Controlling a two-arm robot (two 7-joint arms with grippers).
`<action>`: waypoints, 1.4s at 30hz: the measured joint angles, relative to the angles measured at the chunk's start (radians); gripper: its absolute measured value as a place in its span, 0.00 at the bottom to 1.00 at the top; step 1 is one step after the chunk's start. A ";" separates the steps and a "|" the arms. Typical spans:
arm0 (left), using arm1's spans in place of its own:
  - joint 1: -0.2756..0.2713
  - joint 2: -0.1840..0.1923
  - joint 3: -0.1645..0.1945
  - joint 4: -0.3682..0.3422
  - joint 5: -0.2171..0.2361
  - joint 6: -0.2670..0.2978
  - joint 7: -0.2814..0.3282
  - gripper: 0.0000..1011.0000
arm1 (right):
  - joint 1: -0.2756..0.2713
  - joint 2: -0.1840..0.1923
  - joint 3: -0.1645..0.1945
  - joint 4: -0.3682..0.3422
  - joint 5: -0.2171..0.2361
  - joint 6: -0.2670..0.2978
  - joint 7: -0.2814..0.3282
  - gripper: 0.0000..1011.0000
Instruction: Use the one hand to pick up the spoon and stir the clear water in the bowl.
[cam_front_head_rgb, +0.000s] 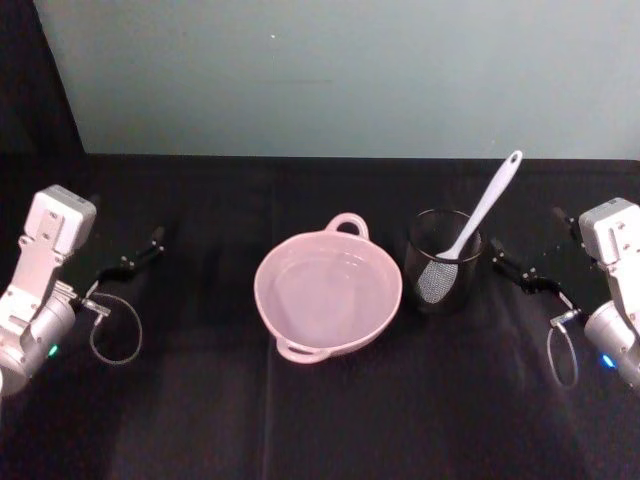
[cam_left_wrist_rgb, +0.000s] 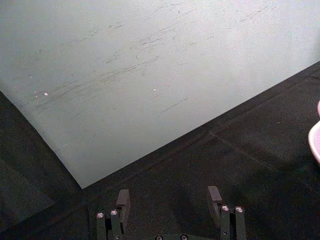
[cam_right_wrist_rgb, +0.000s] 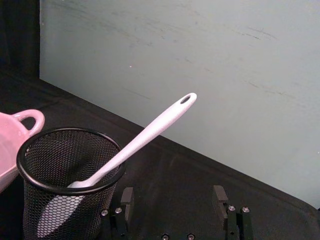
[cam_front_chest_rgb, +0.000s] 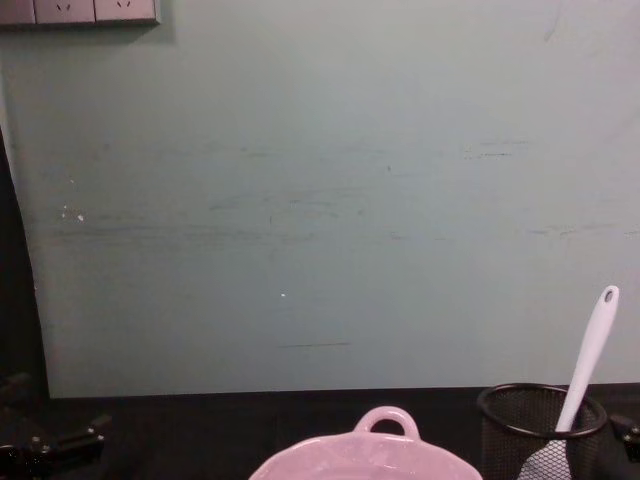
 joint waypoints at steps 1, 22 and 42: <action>0.000 0.000 0.000 0.000 0.000 0.000 0.000 1.00 | 0.000 0.000 0.000 0.000 0.000 0.000 0.000 0.99; 0.000 0.000 0.000 0.000 0.000 0.000 0.000 1.00 | 0.000 0.000 0.000 0.000 0.000 0.000 0.000 0.99; 0.000 0.000 0.000 0.000 0.000 0.000 0.000 1.00 | -0.075 0.088 0.075 -0.110 -0.060 0.046 -0.038 0.99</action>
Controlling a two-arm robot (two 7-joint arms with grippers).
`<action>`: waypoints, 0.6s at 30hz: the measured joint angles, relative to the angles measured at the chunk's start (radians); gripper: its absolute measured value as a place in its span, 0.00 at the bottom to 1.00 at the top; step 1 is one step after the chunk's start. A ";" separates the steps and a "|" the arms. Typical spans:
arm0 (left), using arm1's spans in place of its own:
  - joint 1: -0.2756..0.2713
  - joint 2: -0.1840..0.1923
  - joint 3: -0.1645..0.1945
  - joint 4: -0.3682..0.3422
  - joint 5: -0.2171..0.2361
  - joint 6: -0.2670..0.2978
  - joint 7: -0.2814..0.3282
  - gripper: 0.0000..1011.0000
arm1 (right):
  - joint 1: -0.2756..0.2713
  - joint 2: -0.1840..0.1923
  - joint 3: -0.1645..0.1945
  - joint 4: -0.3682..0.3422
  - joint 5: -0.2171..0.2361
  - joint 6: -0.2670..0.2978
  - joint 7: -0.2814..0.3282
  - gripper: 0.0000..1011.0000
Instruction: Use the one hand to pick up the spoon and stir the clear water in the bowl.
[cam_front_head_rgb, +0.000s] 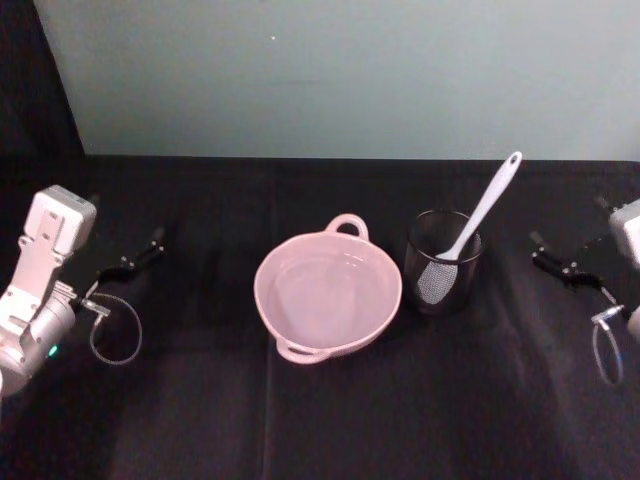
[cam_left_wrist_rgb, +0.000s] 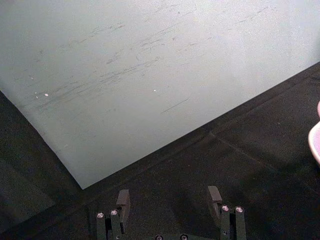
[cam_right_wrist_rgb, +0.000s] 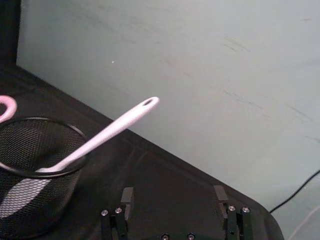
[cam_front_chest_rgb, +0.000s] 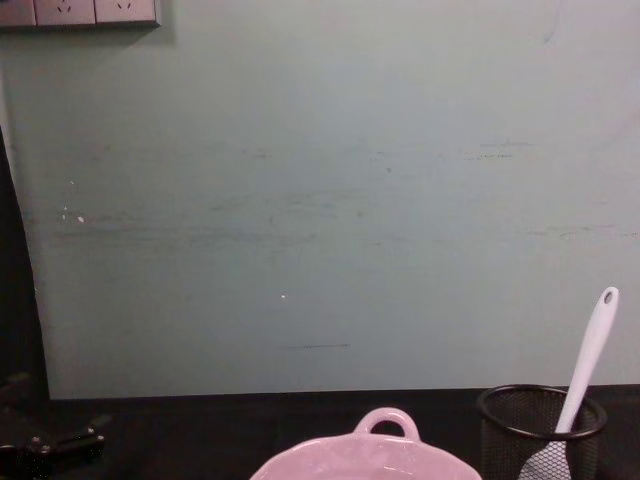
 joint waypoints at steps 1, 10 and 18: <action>0.000 0.000 0.000 0.000 0.000 0.000 0.000 1.00 | 0.000 0.000 0.000 0.000 0.000 0.000 0.000 0.99; 0.000 0.000 0.000 0.000 0.000 0.000 0.000 1.00 | -0.077 -0.005 0.141 -0.073 0.309 0.014 0.170 0.99; 0.000 0.000 0.000 0.000 0.000 0.000 0.000 1.00 | -0.080 -0.055 0.263 -0.101 0.669 0.232 0.332 0.99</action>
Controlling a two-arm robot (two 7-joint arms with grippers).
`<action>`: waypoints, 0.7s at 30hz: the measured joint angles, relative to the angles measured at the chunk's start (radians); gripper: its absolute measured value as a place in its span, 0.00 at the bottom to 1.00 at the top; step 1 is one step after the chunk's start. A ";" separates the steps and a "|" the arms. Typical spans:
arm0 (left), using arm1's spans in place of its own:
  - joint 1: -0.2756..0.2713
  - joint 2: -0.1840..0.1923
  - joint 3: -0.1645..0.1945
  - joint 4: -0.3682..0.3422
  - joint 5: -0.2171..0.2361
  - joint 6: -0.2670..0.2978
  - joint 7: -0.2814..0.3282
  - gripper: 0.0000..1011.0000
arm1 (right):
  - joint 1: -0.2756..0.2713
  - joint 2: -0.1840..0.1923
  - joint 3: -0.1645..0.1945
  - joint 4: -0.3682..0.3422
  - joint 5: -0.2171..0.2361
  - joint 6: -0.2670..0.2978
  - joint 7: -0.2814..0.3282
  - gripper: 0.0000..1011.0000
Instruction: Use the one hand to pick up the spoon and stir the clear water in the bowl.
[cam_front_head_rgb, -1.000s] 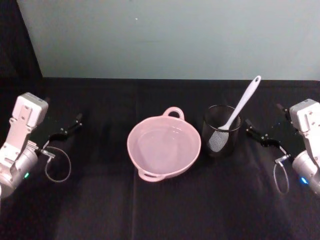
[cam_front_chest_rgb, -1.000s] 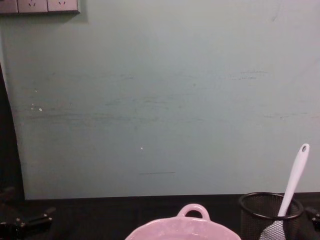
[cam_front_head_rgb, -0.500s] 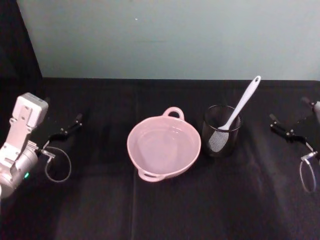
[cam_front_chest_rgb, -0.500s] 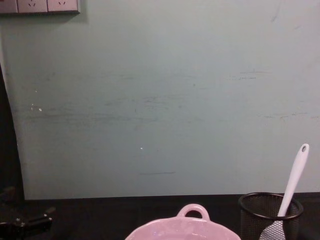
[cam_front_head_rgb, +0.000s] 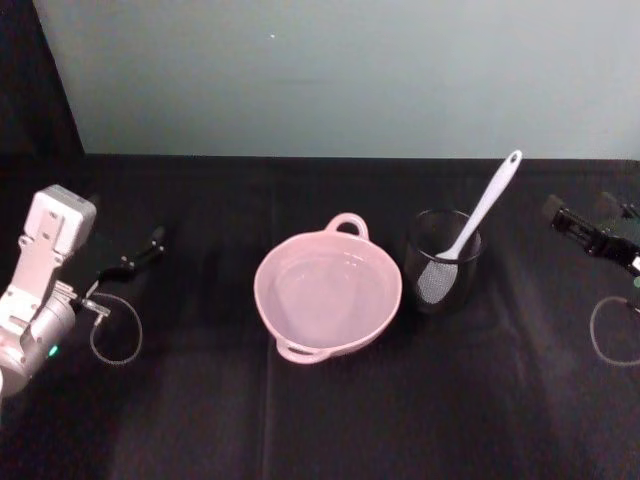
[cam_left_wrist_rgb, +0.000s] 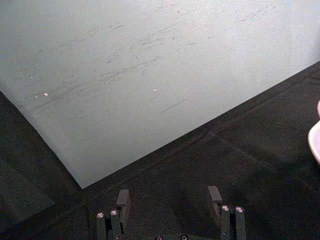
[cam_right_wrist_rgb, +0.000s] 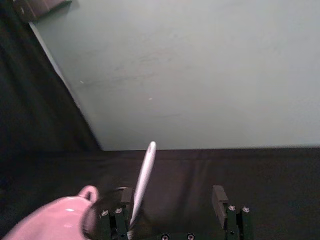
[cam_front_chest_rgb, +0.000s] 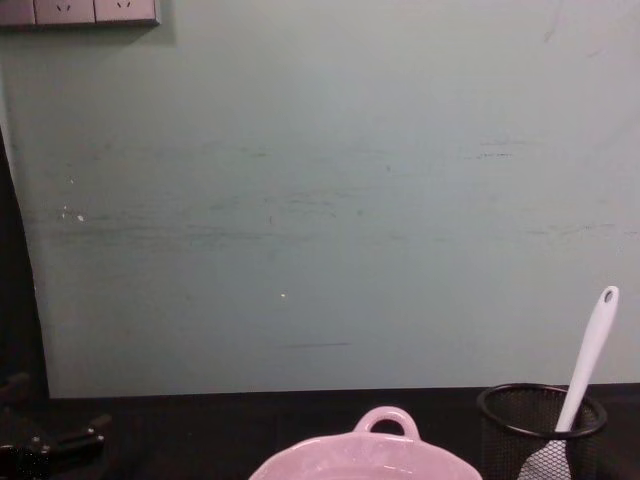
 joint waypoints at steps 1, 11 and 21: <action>0.000 0.000 0.000 0.000 0.000 0.000 0.000 1.00 | 0.000 0.000 0.000 0.000 0.000 0.000 0.000 0.99; 0.000 0.000 0.000 0.000 0.000 0.000 0.000 1.00 | 0.115 -0.042 -0.015 0.081 0.239 0.247 0.022 0.99; 0.000 0.000 0.000 0.000 0.000 0.000 0.000 1.00 | 0.230 -0.064 -0.101 0.174 0.233 0.280 0.001 0.99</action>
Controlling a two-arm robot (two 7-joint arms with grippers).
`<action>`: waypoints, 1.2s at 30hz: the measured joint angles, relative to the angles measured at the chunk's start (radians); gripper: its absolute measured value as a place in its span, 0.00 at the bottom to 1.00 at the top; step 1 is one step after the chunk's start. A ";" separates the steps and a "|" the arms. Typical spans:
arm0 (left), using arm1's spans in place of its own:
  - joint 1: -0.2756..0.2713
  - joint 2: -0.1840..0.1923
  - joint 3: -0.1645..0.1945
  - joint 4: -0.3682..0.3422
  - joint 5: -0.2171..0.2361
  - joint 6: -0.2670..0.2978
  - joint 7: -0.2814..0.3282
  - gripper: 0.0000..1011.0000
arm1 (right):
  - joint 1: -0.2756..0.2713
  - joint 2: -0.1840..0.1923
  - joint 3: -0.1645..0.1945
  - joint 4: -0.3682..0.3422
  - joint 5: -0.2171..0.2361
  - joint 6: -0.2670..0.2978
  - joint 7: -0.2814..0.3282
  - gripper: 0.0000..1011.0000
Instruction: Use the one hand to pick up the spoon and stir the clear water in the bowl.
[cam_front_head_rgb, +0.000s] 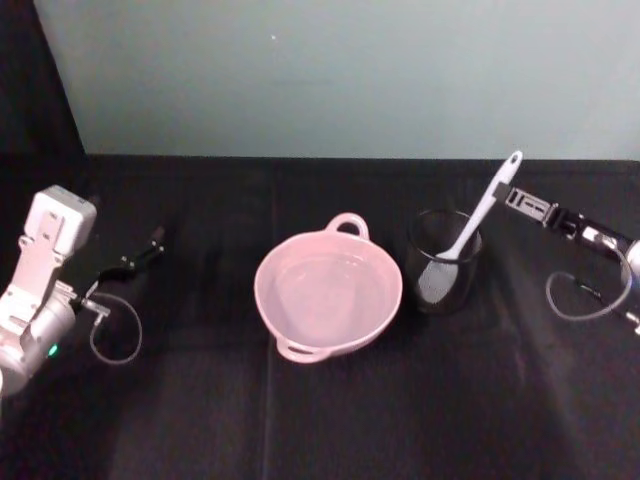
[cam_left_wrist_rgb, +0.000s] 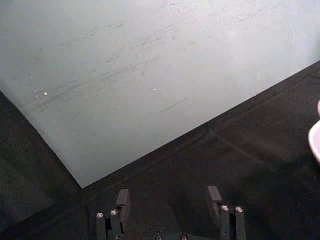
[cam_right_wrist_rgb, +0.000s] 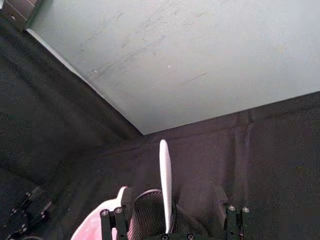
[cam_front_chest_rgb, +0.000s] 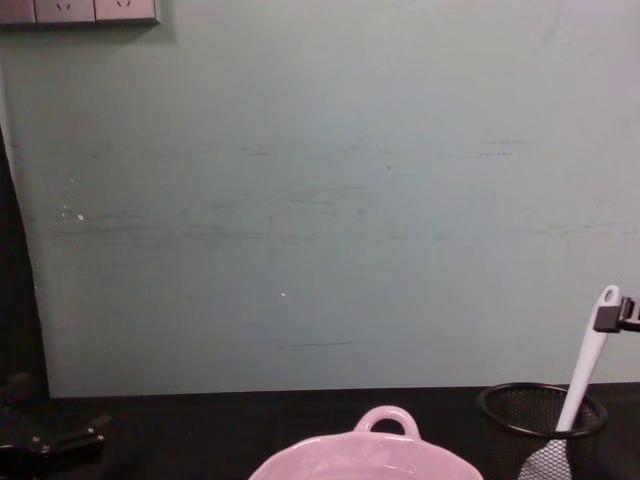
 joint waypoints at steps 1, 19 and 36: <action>0.000 0.000 0.000 0.000 0.000 0.000 0.000 1.00 | 0.005 -0.002 -0.005 0.004 -0.002 -0.004 0.000 0.99; 0.000 0.000 0.000 0.000 0.000 0.000 0.000 1.00 | 0.072 -0.012 -0.086 0.074 -0.025 -0.085 0.022 0.99; 0.000 0.000 0.000 0.000 0.000 0.000 0.000 1.00 | 0.095 -0.013 -0.113 0.096 -0.021 -0.101 0.034 0.99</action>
